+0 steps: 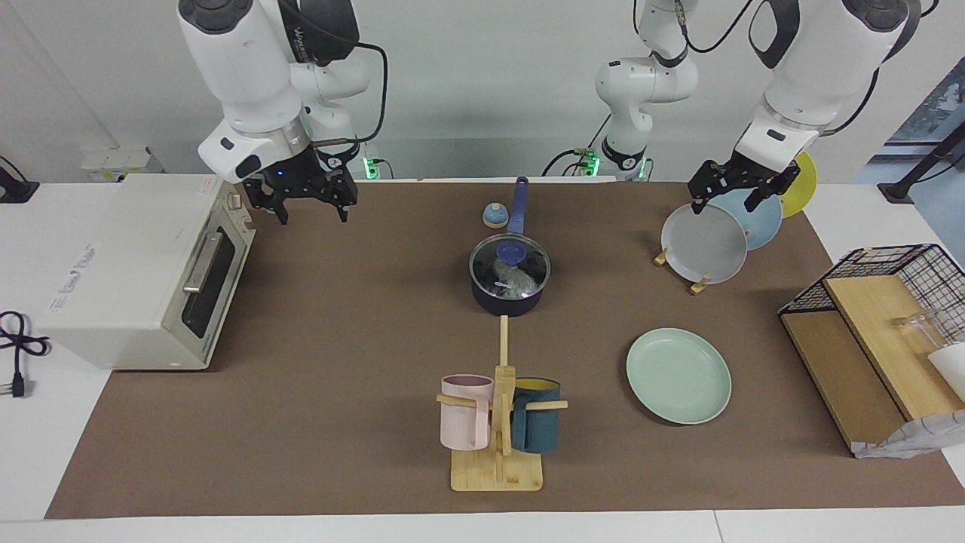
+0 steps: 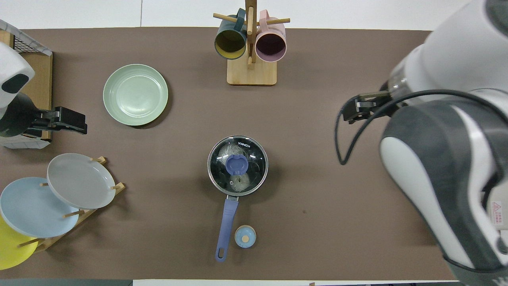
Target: Transfer vermicelli from plate to pot
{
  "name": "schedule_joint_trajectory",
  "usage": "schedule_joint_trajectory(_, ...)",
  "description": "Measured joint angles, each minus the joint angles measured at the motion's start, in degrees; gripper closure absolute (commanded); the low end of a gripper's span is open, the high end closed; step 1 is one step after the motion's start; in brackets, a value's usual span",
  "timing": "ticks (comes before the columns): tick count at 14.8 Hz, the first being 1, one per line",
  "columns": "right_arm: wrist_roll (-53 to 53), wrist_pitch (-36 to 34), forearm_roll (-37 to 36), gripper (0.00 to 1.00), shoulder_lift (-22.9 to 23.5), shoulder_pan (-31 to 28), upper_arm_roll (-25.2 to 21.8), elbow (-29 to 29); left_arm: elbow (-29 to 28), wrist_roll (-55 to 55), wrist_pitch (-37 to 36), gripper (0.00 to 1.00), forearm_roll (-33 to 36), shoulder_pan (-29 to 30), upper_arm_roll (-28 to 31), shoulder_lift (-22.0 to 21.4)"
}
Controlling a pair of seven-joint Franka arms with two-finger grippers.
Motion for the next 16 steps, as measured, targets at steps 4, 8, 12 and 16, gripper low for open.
schedule_joint_trajectory(4, -2.4, -1.3, -0.1, 0.0, -0.5, -2.7, 0.0, -2.3, 0.0, 0.0, 0.0, 0.0, 0.0, 1.3, -1.8, 0.0)
schedule_joint_trajectory(8, -5.8, -1.3, -0.1, 0.0, -1.6, -5.9, 0.0, -4.9, 0.0, 0.0, 0.0, 0.0, 0.0, 1.6, -1.8, 0.0)
schedule_joint_trajectory(12, -7.3, -0.7, -0.1, 0.0, -4.8, -7.4, 0.1, -8.9, -0.1, 0.0, 0.0, 0.0, 0.0, 2.2, -1.7, 0.0)
schedule_joint_trajectory(16, -8.2, -0.3, -1.7, 0.0, -4.9, -8.4, 0.2, -9.3, -0.1, 0.0, 0.0, 0.0, 0.0, 2.2, -1.8, 0.0)
